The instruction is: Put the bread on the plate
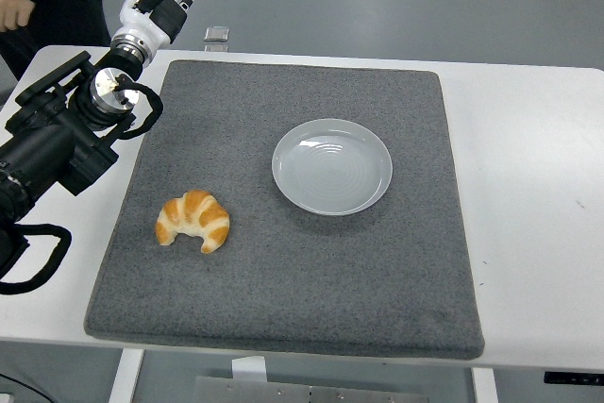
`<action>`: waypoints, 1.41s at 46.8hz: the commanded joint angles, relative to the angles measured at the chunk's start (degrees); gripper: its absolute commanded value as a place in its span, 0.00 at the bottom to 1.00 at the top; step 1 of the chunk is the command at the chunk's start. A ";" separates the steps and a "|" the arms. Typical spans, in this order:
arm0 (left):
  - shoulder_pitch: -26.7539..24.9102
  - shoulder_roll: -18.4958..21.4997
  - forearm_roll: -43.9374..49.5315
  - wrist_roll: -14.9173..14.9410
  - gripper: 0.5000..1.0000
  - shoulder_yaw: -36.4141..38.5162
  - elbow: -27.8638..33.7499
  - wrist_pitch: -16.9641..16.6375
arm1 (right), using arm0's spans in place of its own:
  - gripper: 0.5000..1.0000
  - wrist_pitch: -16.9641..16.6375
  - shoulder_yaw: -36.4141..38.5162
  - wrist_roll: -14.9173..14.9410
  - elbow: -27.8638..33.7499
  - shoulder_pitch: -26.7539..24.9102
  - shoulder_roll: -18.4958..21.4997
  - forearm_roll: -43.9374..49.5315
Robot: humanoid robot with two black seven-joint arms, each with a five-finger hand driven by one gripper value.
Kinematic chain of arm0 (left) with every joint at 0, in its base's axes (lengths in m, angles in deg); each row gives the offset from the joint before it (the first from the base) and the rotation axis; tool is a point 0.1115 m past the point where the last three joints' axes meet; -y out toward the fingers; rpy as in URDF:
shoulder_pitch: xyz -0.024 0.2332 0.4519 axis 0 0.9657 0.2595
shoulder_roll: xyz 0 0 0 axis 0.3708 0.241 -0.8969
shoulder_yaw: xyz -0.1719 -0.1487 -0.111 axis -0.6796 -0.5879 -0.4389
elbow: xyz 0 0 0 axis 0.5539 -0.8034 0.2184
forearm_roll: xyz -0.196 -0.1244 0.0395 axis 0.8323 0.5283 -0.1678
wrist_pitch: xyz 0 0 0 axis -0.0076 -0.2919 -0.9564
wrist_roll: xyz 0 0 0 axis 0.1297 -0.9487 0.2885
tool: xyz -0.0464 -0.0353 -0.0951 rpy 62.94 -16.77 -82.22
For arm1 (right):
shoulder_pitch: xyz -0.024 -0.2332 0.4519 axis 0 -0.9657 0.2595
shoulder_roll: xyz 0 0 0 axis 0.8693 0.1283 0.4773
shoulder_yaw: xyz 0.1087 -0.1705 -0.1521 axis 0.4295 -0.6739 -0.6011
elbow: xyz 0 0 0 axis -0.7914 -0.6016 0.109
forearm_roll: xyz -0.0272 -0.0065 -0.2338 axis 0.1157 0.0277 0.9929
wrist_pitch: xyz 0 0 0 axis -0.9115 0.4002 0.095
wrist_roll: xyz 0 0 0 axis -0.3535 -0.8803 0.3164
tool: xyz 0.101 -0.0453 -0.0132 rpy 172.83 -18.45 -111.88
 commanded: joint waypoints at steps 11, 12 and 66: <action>-0.23 0.27 -0.79 0.07 1.00 0.00 0.89 -0.18 | 0.86 0.00 0.00 0.00 0.04 0.00 0.00 0.00; -0.32 0.36 -0.79 0.07 1.00 0.00 0.89 -0.18 | 0.86 0.00 0.00 0.00 -0.04 -0.08 0.00 0.00; -8.31 23.99 -36.73 -3.44 1.00 27.23 31.55 0.09 | 0.86 0.08 0.00 0.00 -0.04 0.00 0.00 0.00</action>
